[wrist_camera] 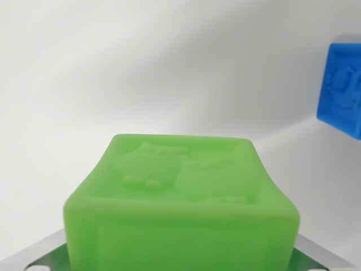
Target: Stack cube
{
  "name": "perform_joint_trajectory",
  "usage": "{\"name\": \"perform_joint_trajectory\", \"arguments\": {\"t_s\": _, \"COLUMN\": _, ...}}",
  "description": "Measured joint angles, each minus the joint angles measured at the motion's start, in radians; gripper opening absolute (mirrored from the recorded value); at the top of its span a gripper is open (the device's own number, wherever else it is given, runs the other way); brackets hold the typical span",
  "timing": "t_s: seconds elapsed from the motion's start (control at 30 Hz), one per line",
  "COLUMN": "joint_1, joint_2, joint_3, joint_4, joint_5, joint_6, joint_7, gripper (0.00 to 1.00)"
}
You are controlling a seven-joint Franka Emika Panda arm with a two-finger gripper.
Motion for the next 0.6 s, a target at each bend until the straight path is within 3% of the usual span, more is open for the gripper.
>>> {"name": "perform_joint_trajectory", "arguments": {"t_s": 0.6, "joint_1": -0.055, "joint_2": -0.041, "joint_3": -0.016, "joint_4": -0.032, "joint_5": 0.008, "joint_6": -0.009, "joint_7": -0.067, "gripper": 0.0}}
